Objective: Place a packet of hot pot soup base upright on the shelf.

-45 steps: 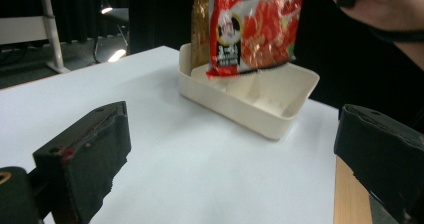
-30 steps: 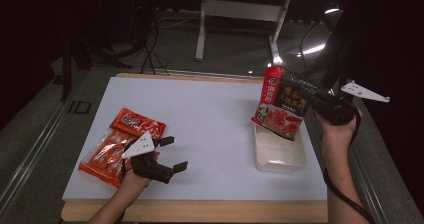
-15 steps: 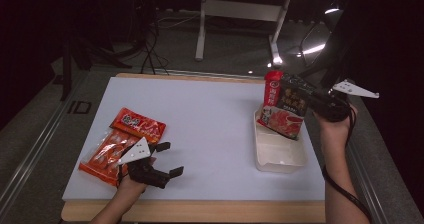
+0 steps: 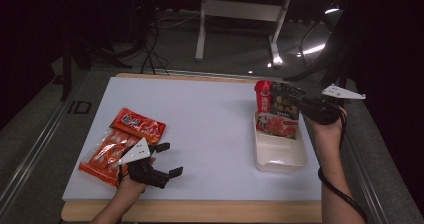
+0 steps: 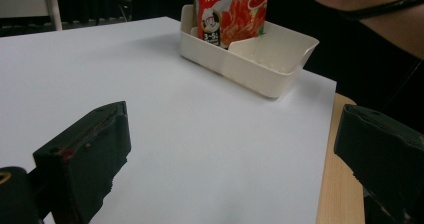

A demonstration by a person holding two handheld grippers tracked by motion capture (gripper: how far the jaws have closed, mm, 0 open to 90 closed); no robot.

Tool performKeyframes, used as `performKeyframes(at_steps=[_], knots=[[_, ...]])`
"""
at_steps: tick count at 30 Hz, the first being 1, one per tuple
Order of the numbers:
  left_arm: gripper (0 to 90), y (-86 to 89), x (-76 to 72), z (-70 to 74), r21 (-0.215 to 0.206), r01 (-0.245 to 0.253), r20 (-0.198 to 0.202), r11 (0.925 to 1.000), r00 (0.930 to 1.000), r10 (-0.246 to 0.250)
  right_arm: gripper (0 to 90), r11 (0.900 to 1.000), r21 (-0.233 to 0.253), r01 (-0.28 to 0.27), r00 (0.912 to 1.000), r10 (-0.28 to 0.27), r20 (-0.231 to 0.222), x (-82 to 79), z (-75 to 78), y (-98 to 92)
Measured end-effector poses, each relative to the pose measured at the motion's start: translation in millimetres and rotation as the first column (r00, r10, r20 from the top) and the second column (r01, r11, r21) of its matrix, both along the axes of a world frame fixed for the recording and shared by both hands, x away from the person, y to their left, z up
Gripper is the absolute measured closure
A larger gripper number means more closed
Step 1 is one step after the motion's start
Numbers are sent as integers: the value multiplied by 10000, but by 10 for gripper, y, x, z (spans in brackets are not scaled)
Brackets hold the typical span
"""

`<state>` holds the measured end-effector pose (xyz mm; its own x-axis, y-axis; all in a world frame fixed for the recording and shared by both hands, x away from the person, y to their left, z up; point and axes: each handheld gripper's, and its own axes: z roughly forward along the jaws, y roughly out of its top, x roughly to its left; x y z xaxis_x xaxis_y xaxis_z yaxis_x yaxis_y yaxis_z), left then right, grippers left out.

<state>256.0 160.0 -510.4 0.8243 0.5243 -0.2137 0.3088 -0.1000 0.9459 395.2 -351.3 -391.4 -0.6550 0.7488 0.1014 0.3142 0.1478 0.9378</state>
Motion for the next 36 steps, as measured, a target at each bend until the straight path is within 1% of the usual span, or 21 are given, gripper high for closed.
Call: performKeyframes(at_steps=[2, 4, 6, 8, 10, 12, 13, 14, 15, 17, 18, 19, 21, 22, 24, 25, 27, 30, 32, 35, 36], knots=[[23, 1, -1, -5, 10, -29, 0, 10000, 10000, 29, 726, 9998, 190, 48, 10000, -48, 0, -10, -27, -9], [23, -4, -3, -16, 156, -92, 105, 9998, 9999, 90, 724, 9995, 320, 57, 10000, -58, 30, -24, -59, -30], [23, -3, -3, -25, 51, -70, 158, 10000, 9999, 69, 720, 9986, 522, 93, 10000, -93, 4, -37, -91, -59], [23, -10, 1, -31, 83, -105, 160, 9999, 9998, 104, 718, 9979, 634, 132, 9999, -133, 12, -55, -112, -80], [23, -12, 3, -34, 18, -88, 136, 10000, 9999, 87, 713, 9981, 603, 144, 9999, -144, -8, -66, -140, -92], [23, -13, 3, -32, 16, -68, 151, 10000, 9999, 68, 710, 9991, 357, 221, 9995, -213, -223, -64, -193, -97], [23, -13, 3, -32, 16, -68, 151, 10000, 9999, 68, 710, 9991, 357, 221, 9995, -213, -223, -64, -193, -97], [23, -13, 4, -30, 38, -64, 126, 10000, 9999, 64, 704, 9991, 359, 206, 9993, -195, -310, -64, -227, -104], [23, -12, 5, -31, 57, -82, 130, 10000, 9999, 81, 662, 9989, 324, 334, 9985, -319, -440, -69, -268, -106], [23, -9, 7, -36, -15, -109, 111, 9999, 9999, 109, 619, 9970, 487, 598, 9966, -568, -603, -86, -276, -125], [23, -9, 10, -38, -62, -85, 81, 9999, 9999, 85, 605, 9960, 458, 770, 9948, -737, -699, -99, -266, -133], [23, -10, 11, -39, -39, -79, 91, 10000, 9999, 80, 581, 9952, 315, 930, 9932, -905, -737, -114, -248, -134], [23, -15, 11, -40, -34, -55, 100, 10000, 9999, 55, 522, 9926, -14, 1211, 9906, -1210, -634, -157, -198, -125], [23, -19, 13, -41, -36, -32, 60, 10000, 10000, 33, 485, 9919, -78, 1268, 9901, -1271, -600, -180, -171, -122], [23, -22, 17, -45, -72, -44, 22, 10000, 10000, 44, 459, 9899, 262, 1394, 9894, -1381, -458, -236, -97, -138], [23, -24, 20, -46, -39, -53, -19, 10000, 10000, 53, 444, 9890, 341, 1442, 9890, -1429, -377, -261, -63, -143], [23, -24, 25, -49, 33, -45, 16, 10000, 10000, 45, 398, 9885, 430, 1451, 9890, -1436, -360, -296, -14, -141], [23, -18, 36, -63, 76, -61, -47, 10000, 10000, 62, 369, 9879, 304, 1519, 9884, -1519, -19, -369, 73, -112], [23, -13, 40, -77, 91, -147, -38, 9999, 9999, 147, 368, 9851, 157, 1712, 9844, -1717, 387, -425, 149, -100], [24, -3, 49, -88, 106, -213, -97, 9997, 9997, 214, 360, 9851, 258, 1701, 9835, -1714, 572, -483, 241, -75], [25, -1, 52, -89, 118, -190, -87, 9998, 9998, 191, 347, 9860, 186, 1658, 9837, -1667, 667, -502, 264, -51]])
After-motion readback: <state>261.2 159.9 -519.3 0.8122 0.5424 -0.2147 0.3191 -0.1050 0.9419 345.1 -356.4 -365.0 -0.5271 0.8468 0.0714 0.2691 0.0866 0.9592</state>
